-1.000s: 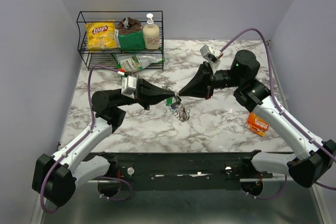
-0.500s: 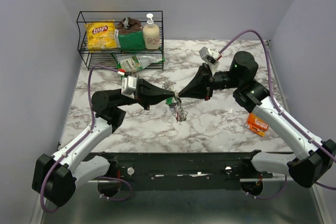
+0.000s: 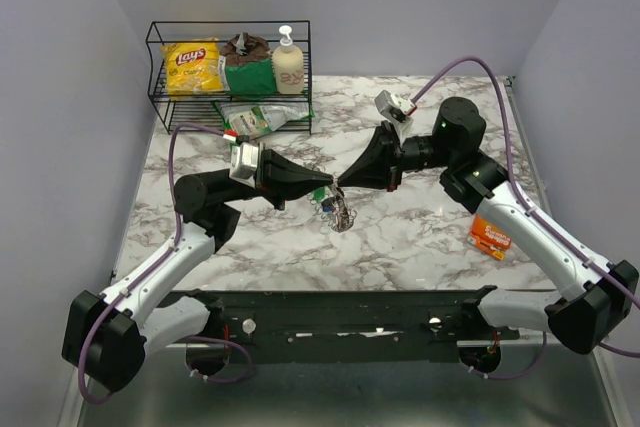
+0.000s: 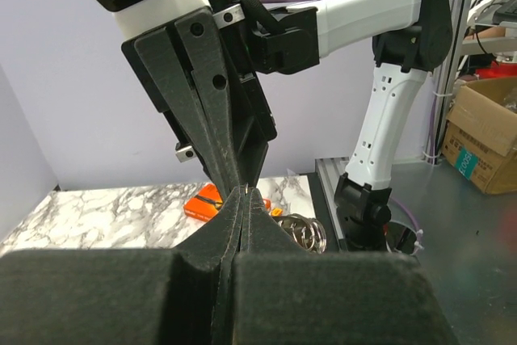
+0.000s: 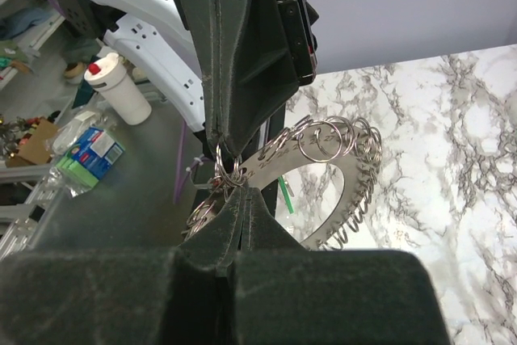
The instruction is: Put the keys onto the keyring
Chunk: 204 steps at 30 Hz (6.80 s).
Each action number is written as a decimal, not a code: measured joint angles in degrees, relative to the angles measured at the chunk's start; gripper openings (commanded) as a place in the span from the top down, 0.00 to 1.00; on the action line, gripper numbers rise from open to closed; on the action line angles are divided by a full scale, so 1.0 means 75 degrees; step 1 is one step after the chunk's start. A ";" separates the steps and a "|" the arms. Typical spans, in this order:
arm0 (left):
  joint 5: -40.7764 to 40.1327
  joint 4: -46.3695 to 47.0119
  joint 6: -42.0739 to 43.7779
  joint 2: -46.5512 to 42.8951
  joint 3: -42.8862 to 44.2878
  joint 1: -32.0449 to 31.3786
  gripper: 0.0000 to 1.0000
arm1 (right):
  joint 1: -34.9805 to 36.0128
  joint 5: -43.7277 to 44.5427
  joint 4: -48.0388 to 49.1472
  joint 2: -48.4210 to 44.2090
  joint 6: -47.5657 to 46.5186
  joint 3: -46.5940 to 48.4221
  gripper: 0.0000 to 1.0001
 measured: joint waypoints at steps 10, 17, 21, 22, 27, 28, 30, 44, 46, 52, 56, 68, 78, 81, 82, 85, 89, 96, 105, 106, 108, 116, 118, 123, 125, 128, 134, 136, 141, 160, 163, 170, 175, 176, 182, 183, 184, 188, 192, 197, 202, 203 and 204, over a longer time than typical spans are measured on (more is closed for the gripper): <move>0.0105 0.0047 -0.0128 0.0038 0.0000 0.0029 1.00 | 0.0003 -0.0195 0.0087 0.0195 0.0020 0.0000 0.82; 0.0105 0.0044 -0.0026 0.0032 0.0000 0.0026 1.00 | 0.0009 -0.0175 0.0096 0.0207 0.0009 0.0000 0.58; 0.0105 -0.0017 0.0128 -0.0009 0.0000 0.0026 1.00 | 0.0009 -0.0108 0.0079 0.0207 -0.0017 0.0000 0.44; 0.0105 -0.0070 0.0187 -0.0035 0.0000 0.0026 1.00 | 0.0009 -0.0099 0.0079 0.0207 -0.0026 0.0000 0.39; 0.0108 -0.0356 0.0478 -0.0157 0.0000 0.0026 1.00 | 0.0009 0.0140 0.0026 0.0108 -0.0137 -0.0128 0.30; 0.0108 -0.0417 0.0525 -0.0175 0.0000 0.0026 1.00 | 0.0009 0.0178 0.0009 0.0070 -0.0178 -0.0157 0.29; 0.0105 -0.0504 0.0603 -0.0192 0.0003 0.0026 1.00 | 0.0009 0.0259 -0.0026 -0.0023 -0.0242 -0.0204 0.28; 0.0105 -0.0624 0.0775 -0.0192 0.0003 0.0026 1.00 | 0.0009 0.0557 -0.0064 -0.0527 -0.0408 -0.0286 0.30; 0.0105 -0.0641 0.0790 -0.0192 0.0003 0.0026 1.00 | 0.0009 0.0557 -0.0061 -0.0530 -0.0399 -0.0286 0.31; 0.0105 -0.0682 0.0807 -0.0192 0.0003 0.0026 1.00 | 0.0009 0.0510 -0.0006 -0.0475 -0.0256 -0.0286 0.36; 0.0105 -0.0691 0.0822 -0.0192 0.0003 0.0026 1.00 | 0.0058 0.0455 -0.0003 -0.0335 -0.0175 -0.0286 0.39; 0.0105 -0.0799 0.0822 -0.0192 0.0003 0.0026 1.00 | 0.0265 0.0434 -0.0006 -0.0198 -0.0026 -0.0213 0.58; 0.0096 -0.0804 0.0804 -0.0189 0.0003 0.0032 1.00 | 0.0274 0.0417 -0.0009 -0.0163 0.0079 -0.0152 0.98; 0.0096 -0.0807 0.0790 -0.0189 0.0006 0.0035 1.00 | 0.0280 0.0414 -0.0012 -0.0160 0.0076 -0.0149 0.99; 0.0096 -0.0813 0.0790 -0.0189 0.0012 0.0035 1.00 | 0.0280 0.0414 -0.0012 -0.0160 0.0076 -0.0146 0.99; 0.0111 -0.0898 0.0793 -0.0189 0.0058 0.0035 1.00 | 0.0280 0.0417 -0.0015 -0.0160 0.0067 -0.0143 0.99; 0.0184 -0.1096 0.0804 -0.0189 0.0152 0.0035 1.00 | 0.0280 0.0420 -0.0020 -0.0163 0.0017 -0.0140 0.99; 0.0347 -0.2882 0.1792 -0.0385 0.0682 0.0041 0.80 | 0.0280 0.0463 -0.0125 -0.0163 -0.0070 -0.0140 0.99; 0.0527 -0.6560 0.4007 -0.0530 0.2136 0.0026 0.49 | 0.0300 0.0641 -0.0283 -0.0163 -0.0291 -0.0134 0.99; 0.0527 -0.6875 0.4164 -0.0525 0.2294 0.0026 0.49 | 0.0300 0.0656 -0.0303 -0.0163 -0.0329 -0.0122 0.99; 0.0539 -0.7653 0.4607 -0.0458 0.2725 0.0026 0.49 | 0.0300 0.0691 -0.0364 -0.0163 -0.0414 -0.0099 0.99; 0.0440 -1.0998 0.6531 0.0315 0.4281 0.0026 0.49 | 0.0300 0.0871 -0.0737 -0.0163 -0.0726 -0.0090 0.99; 0.0356 -1.1389 0.6691 0.0367 0.4202 0.0026 0.49 | 0.0300 0.0927 -0.0778 -0.0163 -0.0781 -0.0090 0.99; 0.0149 -1.1555 0.6793 0.0329 0.3695 0.0026 0.49 | 0.0300 0.1093 -0.0898 -0.0160 -0.0868 -0.0099 0.99; 0.0087 -1.1552 0.6796 0.0329 0.3576 0.0026 0.48 | 0.0300 0.1134 -0.0933 -0.0160 -0.0874 -0.0099 0.99; 0.0026 -1.1503 0.6796 0.0329 0.3535 0.0026 0.47 | 0.0300 0.1212 -0.1000 -0.0149 -0.0880 -0.0099 0.99; -0.0047 -1.1360 0.6796 0.0329 0.3535 0.0026 0.44 | 0.0300 0.1276 -0.1105 -0.0111 -0.0909 -0.0099 0.99; -0.0055 -1.1322 0.6796 0.0329 0.3535 0.0026 0.42 | 0.0300 0.1297 -0.1107 -0.0105 -0.0921 -0.0099 0.99; -0.0067 -1.1249 0.6796 0.0329 0.3506 0.0026 0.37 | 0.0300 0.1349 -0.1142 -0.0102 -0.0927 -0.0099 0.99; -0.0589 -1.0389 0.5901 0.0157 0.2897 0.0026 0.01 | 0.0300 0.2020 -0.1169 -0.0119 -0.0831 -0.0306 0.86; -0.0644 -1.0174 0.5604 0.0239 0.2763 0.0026 0.01 | 0.0300 0.2340 -0.1174 -0.0111 -0.0731 -0.0554 0.79; -0.1370 -0.9780 0.4867 0.0501 0.2302 0.0026 0.01 | 0.0300 0.3115 -0.1177 0.0070 -0.0455 -0.0976 0.51; -0.2795 -0.9850 0.4336 0.0825 0.2241 0.0026 0.01 | 0.0300 0.3689 -0.1172 0.0134 -0.0227 -0.1381 0.37; -0.2859 -0.9856 0.4319 0.0877 0.2241 0.0026 0.01 | 0.0300 0.3800 -0.1166 0.0134 -0.0204 -0.1457 0.33; -0.4529 -0.9751 0.3768 0.0944 0.1903 0.0026 0.01 | 0.0245 0.4485 -0.1154 0.0134 0.0029 -0.1967 0.23; -0.4916 -0.9684 0.3649 0.0921 0.1775 0.0026 0.01 | 0.0233 0.4610 -0.1119 0.0134 0.0073 -0.2057 0.22; -0.5275 -0.9617 0.3518 0.0889 0.1641 0.0026 0.01 | 0.0207 0.4704 -0.1093 0.0134 0.0125 -0.2148 0.21; -0.6732 -0.9387 0.3104 0.0662 0.1166 0.0026 0.01 | 0.0134 0.5071 -0.1037 0.0134 0.0289 -0.2535 0.16; -0.8052 -0.9288 0.2757 0.0589 0.1072 0.0026 0.01 | 0.0020 0.5386 -0.1008 0.0134 0.0399 -0.2865 0.11; -0.9366 -0.9480 0.2366 0.0860 0.1239 0.0026 0.01 | -0.0326 0.5662 -0.0968 0.0099 0.0493 -0.3171 0.02; -1.0171 -0.9903 0.2122 0.1609 0.1673 0.0026 0.01 | -0.1043 0.5823 -0.0930 -0.0111 0.0606 -0.3512 0.00; -1.0247 -0.9952 0.2098 0.1711 0.1690 0.0026 0.01 | -0.1172 0.5872 -0.0921 -0.0169 0.0621 -0.3570 0.00; -1.0290 -1.0022 0.2087 0.1775 0.1690 0.0026 0.01 | -0.1306 0.5913 -0.0909 -0.0224 0.0629 -0.3628 0.00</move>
